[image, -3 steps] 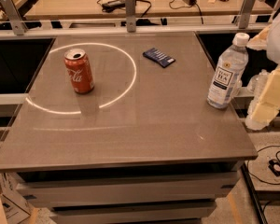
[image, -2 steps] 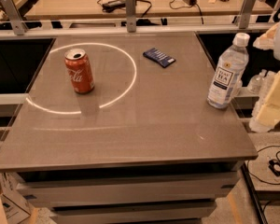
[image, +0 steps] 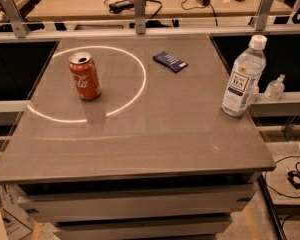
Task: Knock blue plastic bottle over
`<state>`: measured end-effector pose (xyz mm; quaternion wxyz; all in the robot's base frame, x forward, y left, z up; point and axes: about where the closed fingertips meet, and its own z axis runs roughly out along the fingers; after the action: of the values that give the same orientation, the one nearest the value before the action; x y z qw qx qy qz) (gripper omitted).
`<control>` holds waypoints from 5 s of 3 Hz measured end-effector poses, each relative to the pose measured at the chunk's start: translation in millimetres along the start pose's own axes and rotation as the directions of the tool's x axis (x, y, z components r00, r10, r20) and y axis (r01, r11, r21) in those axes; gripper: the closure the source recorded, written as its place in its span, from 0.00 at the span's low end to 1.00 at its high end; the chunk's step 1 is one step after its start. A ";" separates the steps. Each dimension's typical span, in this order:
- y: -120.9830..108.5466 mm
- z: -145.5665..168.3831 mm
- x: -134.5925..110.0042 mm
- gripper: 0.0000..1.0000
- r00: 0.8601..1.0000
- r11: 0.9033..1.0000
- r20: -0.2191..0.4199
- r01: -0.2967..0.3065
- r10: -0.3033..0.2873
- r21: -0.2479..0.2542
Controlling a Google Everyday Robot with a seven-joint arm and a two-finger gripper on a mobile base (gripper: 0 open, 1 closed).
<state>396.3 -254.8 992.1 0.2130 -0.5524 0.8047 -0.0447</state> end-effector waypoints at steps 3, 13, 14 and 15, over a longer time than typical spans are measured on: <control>-51.2 21.6 84.4 0.00 0.976 0.999 0.216 -0.043 0.035 0.031; -123.4 190.0 -184.6 0.00 0.609 0.933 0.788 0.326 -0.084 -0.152; -122.0 184.3 -182.1 0.00 0.607 0.930 0.789 0.337 -0.094 -0.149; -122.0 183.6 -181.7 0.00 0.606 0.929 0.789 0.338 -0.095 -0.148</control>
Offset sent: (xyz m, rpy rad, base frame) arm 0.0208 -0.1146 -0.0321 0.2027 -0.1167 -0.0043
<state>628.7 -106.9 916.7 0.4474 -0.6366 0.5599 0.2846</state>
